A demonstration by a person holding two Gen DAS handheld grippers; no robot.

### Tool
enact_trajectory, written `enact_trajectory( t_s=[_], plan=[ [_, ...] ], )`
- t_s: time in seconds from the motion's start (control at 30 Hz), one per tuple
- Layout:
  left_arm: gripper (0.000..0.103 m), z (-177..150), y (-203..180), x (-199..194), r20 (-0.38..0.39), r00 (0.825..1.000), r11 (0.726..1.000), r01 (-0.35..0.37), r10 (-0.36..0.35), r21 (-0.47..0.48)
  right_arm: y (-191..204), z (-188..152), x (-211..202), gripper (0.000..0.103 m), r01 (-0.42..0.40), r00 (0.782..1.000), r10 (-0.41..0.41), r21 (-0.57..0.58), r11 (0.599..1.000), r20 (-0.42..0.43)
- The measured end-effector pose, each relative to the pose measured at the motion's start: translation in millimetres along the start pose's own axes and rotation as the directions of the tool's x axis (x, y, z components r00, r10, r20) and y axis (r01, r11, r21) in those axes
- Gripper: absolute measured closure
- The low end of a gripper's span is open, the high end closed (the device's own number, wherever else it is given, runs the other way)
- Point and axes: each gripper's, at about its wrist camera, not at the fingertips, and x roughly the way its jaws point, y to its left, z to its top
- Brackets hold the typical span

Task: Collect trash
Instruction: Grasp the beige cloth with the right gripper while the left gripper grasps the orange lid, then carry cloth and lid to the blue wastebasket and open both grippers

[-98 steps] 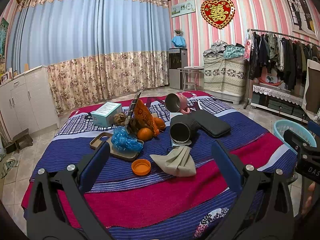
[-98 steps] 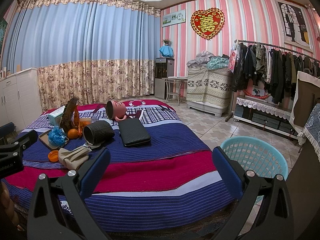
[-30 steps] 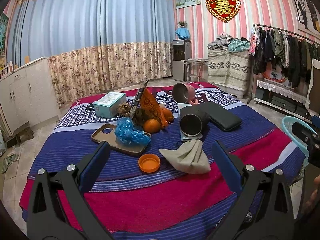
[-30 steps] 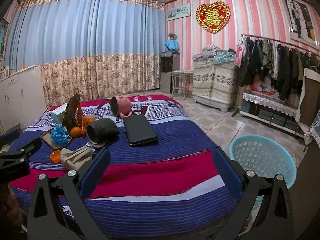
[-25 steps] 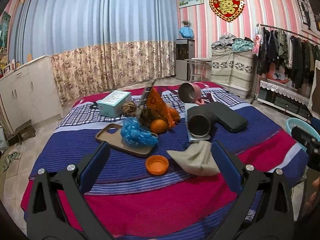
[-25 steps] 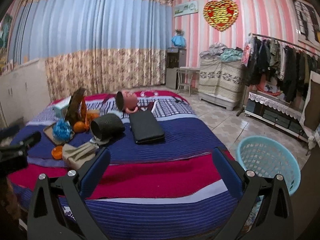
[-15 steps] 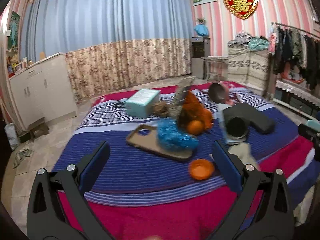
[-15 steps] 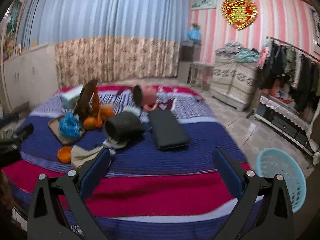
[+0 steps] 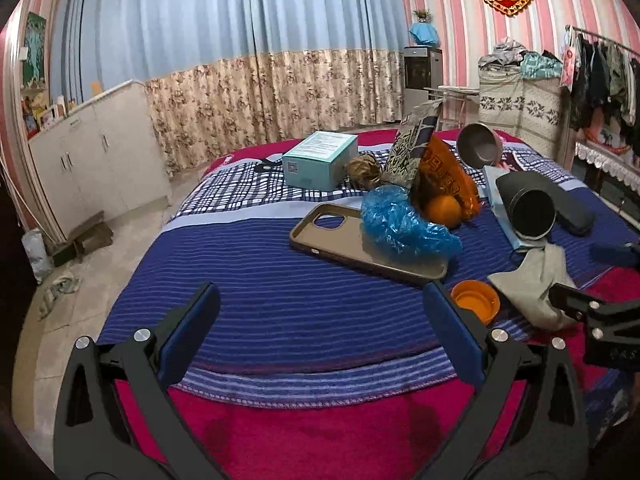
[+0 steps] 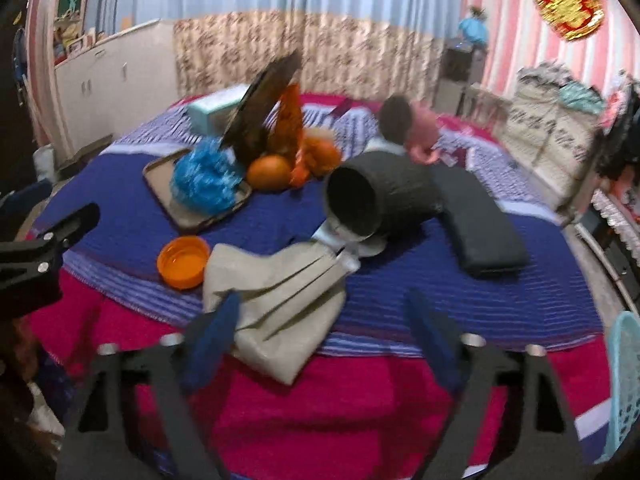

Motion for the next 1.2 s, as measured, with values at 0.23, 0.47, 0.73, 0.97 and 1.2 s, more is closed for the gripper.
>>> enact_trajectory(
  t_s=[0.23, 0.47, 0.73, 0.97, 1.2],
  plan=[
    [0.005, 0, -19, 0, -0.015, 1.000, 0.999, 0.025, -0.025, 0.039, -9, -5, -7, 0.082, -0.156, 0.988, 0.156, 0.040, 0.987, 0.014],
    [0.005, 4, -53, 2, -0.052, 0.993, 0.992, 0.107, -0.104, 0.065, -58, -17, -55, 0.084, -0.057, 0.993, 0.044, 0.117, 0.992, 0.112],
    [0.016, 6, -89, 35, -0.184, 0.970, 0.984, 0.171, -0.161, 0.041, -120, -33, -76, 0.084, 0.057, 0.988, -0.090, 0.245, 0.968, 0.126],
    [0.061, 1, -101, 50, -0.238, 0.951, 0.977, 0.211, -0.196, 0.040, -133, -29, -81, 0.084, 0.060, 0.982, -0.105, 0.267, 0.962, 0.160],
    [0.064, 5, -103, 31, -0.186, 0.967, 0.980, 0.188, -0.172, 0.072, -156, -35, -105, 0.084, 0.083, 0.968, -0.156, 0.333, 0.939, 0.198]
  ],
)
